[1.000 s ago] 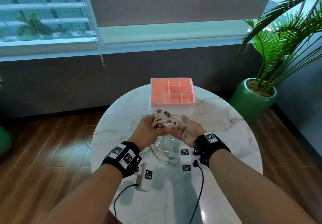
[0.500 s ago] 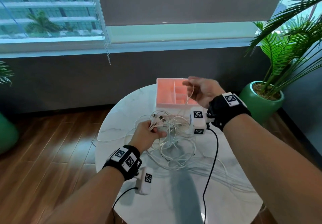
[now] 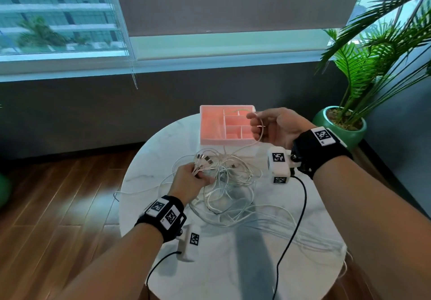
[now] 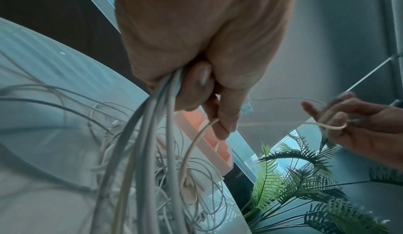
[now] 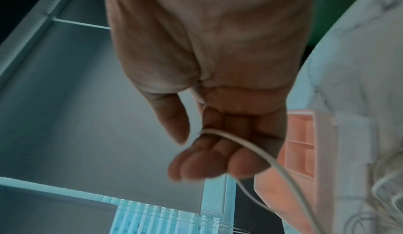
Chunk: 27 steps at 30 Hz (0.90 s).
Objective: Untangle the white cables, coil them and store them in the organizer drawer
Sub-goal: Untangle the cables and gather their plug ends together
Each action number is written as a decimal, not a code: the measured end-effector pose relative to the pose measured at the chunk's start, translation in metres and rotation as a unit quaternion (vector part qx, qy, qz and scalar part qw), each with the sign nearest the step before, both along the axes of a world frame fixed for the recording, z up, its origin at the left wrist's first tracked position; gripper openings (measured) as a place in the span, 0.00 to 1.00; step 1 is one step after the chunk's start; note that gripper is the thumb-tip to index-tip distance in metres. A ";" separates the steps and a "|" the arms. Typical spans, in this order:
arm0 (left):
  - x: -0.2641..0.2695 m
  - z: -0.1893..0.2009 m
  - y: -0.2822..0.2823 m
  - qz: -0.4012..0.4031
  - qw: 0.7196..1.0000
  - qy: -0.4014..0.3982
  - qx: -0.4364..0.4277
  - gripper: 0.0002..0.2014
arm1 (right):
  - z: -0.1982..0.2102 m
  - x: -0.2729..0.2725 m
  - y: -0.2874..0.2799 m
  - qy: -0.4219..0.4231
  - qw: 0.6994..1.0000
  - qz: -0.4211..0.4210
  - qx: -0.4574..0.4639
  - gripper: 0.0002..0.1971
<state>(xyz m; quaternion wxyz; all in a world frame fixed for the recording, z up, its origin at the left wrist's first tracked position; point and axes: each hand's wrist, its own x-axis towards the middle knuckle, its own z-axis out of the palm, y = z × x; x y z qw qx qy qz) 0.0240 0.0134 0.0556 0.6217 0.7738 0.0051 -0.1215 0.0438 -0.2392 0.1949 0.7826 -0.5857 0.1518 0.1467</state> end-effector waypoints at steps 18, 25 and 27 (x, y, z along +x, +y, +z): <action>0.003 -0.008 0.004 0.041 0.998 0.045 -0.013 0.07 | -0.062 -0.026 -0.118 -0.061 0.914 -0.386 -0.113 0.14; 0.006 -0.014 0.003 0.055 0.994 0.071 -0.060 0.14 | -0.139 -0.128 -0.180 0.320 0.735 -0.152 -0.579 0.20; 0.006 -0.013 0.003 0.052 0.994 0.073 -0.070 0.14 | -0.146 -0.148 -0.173 0.380 0.744 -0.138 -0.531 0.20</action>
